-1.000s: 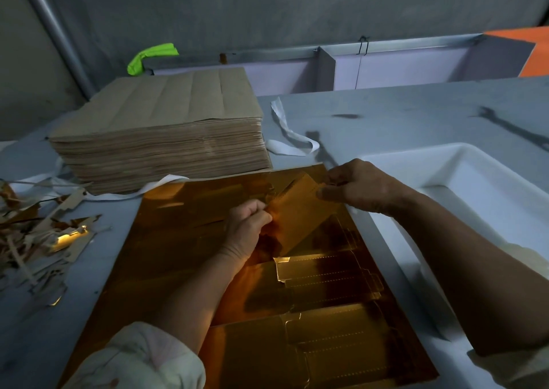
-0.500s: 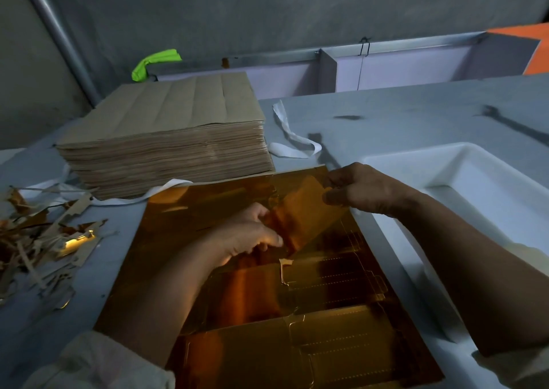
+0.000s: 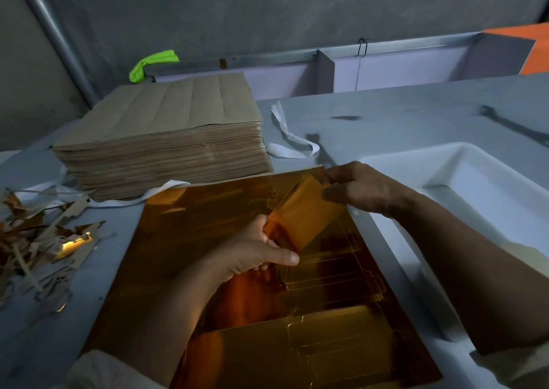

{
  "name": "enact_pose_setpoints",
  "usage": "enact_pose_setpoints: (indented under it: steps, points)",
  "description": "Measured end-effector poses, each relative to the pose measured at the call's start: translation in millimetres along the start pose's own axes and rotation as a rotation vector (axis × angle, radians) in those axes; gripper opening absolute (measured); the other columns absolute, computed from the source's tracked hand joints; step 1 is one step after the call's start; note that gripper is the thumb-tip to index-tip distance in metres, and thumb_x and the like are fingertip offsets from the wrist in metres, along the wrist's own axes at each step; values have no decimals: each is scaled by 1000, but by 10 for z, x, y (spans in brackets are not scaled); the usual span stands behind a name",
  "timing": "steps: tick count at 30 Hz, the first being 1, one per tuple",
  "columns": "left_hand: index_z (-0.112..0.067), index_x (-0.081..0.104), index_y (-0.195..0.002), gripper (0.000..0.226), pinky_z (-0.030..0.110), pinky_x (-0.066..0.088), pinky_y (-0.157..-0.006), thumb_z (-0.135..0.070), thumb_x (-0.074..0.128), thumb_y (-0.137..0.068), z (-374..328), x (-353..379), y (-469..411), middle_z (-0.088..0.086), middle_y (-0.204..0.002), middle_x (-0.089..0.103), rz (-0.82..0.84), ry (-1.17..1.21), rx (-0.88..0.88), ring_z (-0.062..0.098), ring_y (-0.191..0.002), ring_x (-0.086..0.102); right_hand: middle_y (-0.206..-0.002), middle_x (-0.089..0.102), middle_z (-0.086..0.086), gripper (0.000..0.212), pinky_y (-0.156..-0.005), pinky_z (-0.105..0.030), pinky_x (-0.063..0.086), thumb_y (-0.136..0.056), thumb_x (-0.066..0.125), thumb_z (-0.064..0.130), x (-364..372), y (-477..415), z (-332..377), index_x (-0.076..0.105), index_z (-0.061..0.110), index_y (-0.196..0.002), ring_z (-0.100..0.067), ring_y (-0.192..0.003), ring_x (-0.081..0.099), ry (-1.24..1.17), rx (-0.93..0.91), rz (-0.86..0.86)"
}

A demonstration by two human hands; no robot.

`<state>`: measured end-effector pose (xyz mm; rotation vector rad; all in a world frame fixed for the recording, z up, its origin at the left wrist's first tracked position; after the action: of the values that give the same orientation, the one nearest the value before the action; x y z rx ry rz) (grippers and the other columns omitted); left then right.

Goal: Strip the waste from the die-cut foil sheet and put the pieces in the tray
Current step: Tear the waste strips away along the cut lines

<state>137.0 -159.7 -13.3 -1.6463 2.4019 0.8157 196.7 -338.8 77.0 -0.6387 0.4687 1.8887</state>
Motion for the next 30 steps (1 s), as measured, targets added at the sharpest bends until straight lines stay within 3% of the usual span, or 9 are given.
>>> enact_pose_setpoints:
  steps: [7, 12, 15, 20, 26, 30]
  points:
    - [-24, 35, -139, 74, 23, 44, -57, -12, 77, -79, -24, 8, 13, 2, -86, 69, 4, -25, 40, 5, -61, 57, -78, 62, -4, 15, -65, -29, 43, -89, 64, 14, -2, -14, -6, 63, 13, -75, -18, -76, 57, 0, -2, -5]
    - [-18, 33, -141, 75, 20, 45, -56, -4, 74, -80, -7, 23, -9, 0, -81, 66, 5, -44, 39, 4, -63, 58, -75, 61, -3, 16, -68, -31, 44, -88, 64, 15, -32, -30, -28, 62, 14, -72, -18, -72, 57, -22, -4, -30]
    - [-20, 37, -137, 70, 18, 44, -54, -5, 74, -80, 7, 29, -10, -5, -73, 61, -3, -43, 53, 0, -58, 56, -60, 53, 7, 22, -64, -29, 39, -87, 63, 14, -68, -33, -35, 58, 18, -65, -15, -64, 51, -54, -15, -60]
    - [-32, 40, -132, 66, 19, 42, -55, -14, 77, -81, 7, 1, 7, -5, -72, 59, -6, 40, 74, 2, -60, 53, -57, 47, 6, 23, -60, -27, 35, -86, 59, 9, -110, -39, -46, 55, 15, -65, -12, -59, 45, -119, -16, -105]
    - [-28, 54, -117, 39, 20, 41, -57, -19, 73, -84, 27, -36, -1, -5, -76, 60, -55, 47, 63, 2, -62, 52, -54, 46, 5, 22, -46, -12, 37, -86, 54, 3, -165, -31, -29, 54, 10, -65, -4, -48, 43, -211, -32, -159]
    - [-25, 61, -111, 25, 17, 41, -54, -20, 67, -87, 61, -99, 1, -4, -84, 67, -94, 121, 63, 2, -60, 51, -55, 47, 3, 21, -45, -11, 39, -87, 54, 1, -150, -38, -34, 55, 8, -67, -2, -46, 45, -241, -32, -141]
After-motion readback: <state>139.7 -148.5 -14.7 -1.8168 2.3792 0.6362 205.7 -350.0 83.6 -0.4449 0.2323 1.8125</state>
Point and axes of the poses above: each hand's wrist, its own y-axis away from the middle knuckle, its own x-axis out of the palm, z = x × y, the point moved 8 cm from there along -y, towards the middle knuckle
